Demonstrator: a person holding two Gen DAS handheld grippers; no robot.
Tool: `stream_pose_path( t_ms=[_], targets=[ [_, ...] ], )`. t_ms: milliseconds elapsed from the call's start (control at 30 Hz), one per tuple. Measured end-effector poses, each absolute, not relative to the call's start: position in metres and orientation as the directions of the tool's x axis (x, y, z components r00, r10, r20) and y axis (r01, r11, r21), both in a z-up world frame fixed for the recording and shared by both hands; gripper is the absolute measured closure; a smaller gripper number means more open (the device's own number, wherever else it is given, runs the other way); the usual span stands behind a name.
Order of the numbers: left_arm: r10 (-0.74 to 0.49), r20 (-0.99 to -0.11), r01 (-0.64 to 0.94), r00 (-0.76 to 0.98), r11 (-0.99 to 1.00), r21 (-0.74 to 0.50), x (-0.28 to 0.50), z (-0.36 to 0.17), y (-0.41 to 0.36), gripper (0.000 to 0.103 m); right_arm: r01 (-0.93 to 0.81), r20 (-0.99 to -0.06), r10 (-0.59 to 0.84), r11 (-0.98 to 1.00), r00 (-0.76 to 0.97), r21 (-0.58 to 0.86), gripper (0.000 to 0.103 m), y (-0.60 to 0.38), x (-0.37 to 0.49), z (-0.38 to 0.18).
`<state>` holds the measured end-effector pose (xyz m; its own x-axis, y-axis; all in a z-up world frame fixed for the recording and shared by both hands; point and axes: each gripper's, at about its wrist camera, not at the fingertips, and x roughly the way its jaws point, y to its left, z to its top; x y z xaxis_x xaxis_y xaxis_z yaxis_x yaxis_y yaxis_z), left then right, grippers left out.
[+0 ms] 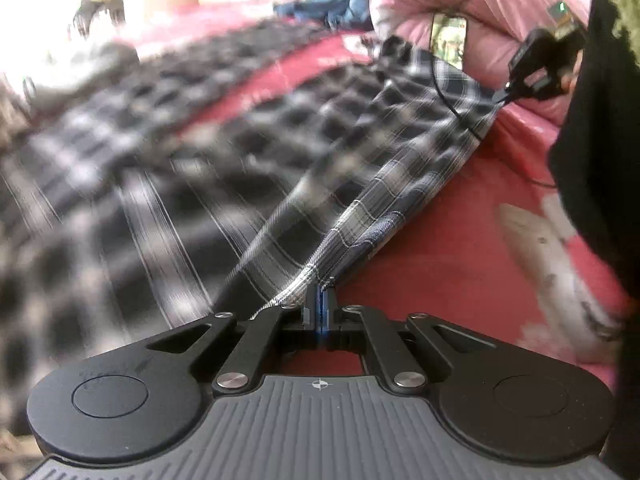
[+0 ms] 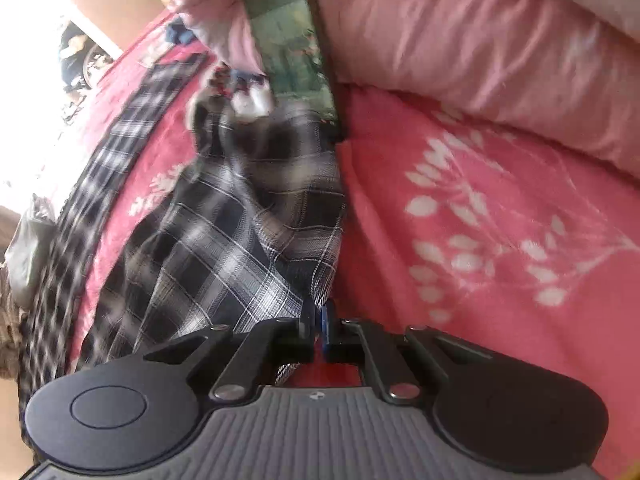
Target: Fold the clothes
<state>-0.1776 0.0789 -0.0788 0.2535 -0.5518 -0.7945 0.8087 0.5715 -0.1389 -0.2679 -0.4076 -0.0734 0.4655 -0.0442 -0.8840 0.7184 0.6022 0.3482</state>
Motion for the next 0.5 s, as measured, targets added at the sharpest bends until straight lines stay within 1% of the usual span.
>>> stream_pose_path(
  t_ms=[33, 100, 167, 200, 267, 300, 400, 433, 500],
  targets=[
    [-0.55, -0.804, 0.805, 0.224, 0.57, -0.165, -0.174, -0.082, 0.079, 0.103, 0.709, -0.883, -0.053, 0.62, 0.466, 0.337, 0.099, -0.406, -0.269, -0.071],
    [-0.544, -0.82, 0.792, 0.177, 0.573, -0.21, -0.166, -0.09, 0.078, 0.103, 0.722, -0.913, -0.07, 0.637, 0.401, 0.269, 0.099, -0.406, -0.267, -0.08],
    [-0.534, -0.838, 0.774, 0.111, 0.576, -0.264, -0.16, -0.103, 0.077, 0.103, 0.731, -0.946, -0.147, 0.671, 0.29, 0.12, 0.099, -0.409, -0.272, -0.093],
    [-0.534, -0.839, 0.766, 0.102, 0.58, -0.276, -0.157, -0.106, 0.076, 0.103, 0.739, -0.953, -0.171, 0.67, 0.249, 0.073, 0.1, -0.412, -0.276, -0.098],
    [-0.536, -0.84, 0.765, 0.084, 0.575, -0.291, -0.153, -0.111, 0.075, 0.103, 0.754, -0.943, -0.177, 0.649, 0.283, 0.104, 0.101, -0.418, -0.282, -0.092],
    [-0.536, -0.841, 0.768, 0.08, 0.571, -0.29, -0.153, -0.11, 0.075, 0.103, 0.76, -0.937, -0.18, 0.639, 0.299, 0.12, 0.098, -0.421, -0.285, -0.089],
    [-0.532, -0.845, 0.761, 0.053, 0.569, -0.311, -0.148, -0.11, 0.074, 0.101, 0.744, -0.911, -0.193, 0.649, 0.364, 0.159, 0.095, -0.427, -0.28, -0.075],
    [-0.532, -0.845, 0.759, 0.05, 0.571, -0.315, -0.148, -0.108, 0.075, 0.099, 0.737, -0.901, -0.191, 0.651, 0.389, 0.18, 0.091, -0.429, -0.277, -0.071],
    [-0.529, -0.848, 0.755, 0.043, 0.573, -0.319, -0.149, -0.101, 0.077, 0.092, 0.747, -0.881, -0.173, 0.616, 0.439, 0.251, 0.075, -0.441, -0.272, -0.067]
  ],
)
